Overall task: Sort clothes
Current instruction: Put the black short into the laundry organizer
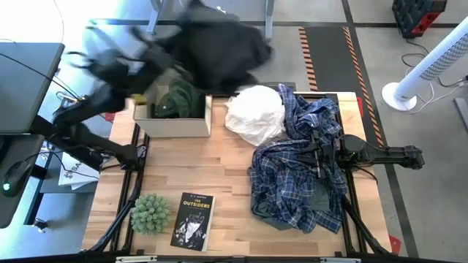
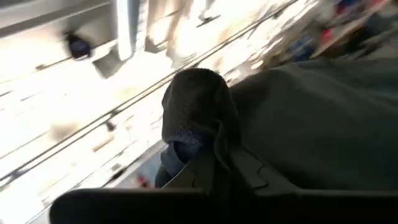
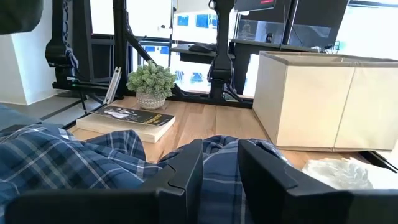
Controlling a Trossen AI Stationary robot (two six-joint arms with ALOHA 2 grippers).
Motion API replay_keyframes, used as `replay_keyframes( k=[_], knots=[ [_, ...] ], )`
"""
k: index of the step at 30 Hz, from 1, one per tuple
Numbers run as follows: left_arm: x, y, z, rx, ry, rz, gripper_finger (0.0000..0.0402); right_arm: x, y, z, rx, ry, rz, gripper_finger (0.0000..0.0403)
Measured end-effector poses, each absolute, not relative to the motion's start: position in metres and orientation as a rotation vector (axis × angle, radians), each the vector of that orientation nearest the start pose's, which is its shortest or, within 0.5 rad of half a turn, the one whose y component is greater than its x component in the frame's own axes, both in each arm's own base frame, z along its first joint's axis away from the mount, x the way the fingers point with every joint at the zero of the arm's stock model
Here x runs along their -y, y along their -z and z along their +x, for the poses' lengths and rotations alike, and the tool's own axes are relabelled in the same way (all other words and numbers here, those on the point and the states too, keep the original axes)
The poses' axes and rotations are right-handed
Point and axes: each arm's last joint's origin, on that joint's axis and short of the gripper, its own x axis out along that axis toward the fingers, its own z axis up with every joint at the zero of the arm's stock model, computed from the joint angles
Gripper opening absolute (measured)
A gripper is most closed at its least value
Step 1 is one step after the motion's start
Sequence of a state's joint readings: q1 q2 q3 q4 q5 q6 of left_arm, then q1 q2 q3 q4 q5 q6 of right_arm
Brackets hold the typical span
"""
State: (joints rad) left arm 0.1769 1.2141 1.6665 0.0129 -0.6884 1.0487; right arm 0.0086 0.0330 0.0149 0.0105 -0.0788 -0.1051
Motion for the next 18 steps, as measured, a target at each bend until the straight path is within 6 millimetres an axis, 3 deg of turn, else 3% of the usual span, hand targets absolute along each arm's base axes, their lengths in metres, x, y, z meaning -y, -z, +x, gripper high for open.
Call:
replay_keyframes(
  k=[4,8,13,18],
  knots=[
    [-0.056,-0.550,0.153,-0.148,-1.062,0.761,0.0008,-0.003,-0.167,0.099,-0.003,-0.088,-0.105,0.0099],
    [-0.074,-0.528,0.137,-0.331,-1.055,0.651,0.0008,-0.003,-0.167,0.099,-0.003,-0.088,-0.105,0.0099],
    [-0.113,-0.483,0.150,-0.500,-0.960,0.440,0.0009,-0.003,-0.167,0.099,-0.003,-0.087,-0.105,0.0099],
    [-0.161,-0.416,0.179,-0.659,-0.912,0.294,0.0014,-0.003,-0.167,0.099,-0.003,-0.088,-0.105,0.0099]
  ],
)
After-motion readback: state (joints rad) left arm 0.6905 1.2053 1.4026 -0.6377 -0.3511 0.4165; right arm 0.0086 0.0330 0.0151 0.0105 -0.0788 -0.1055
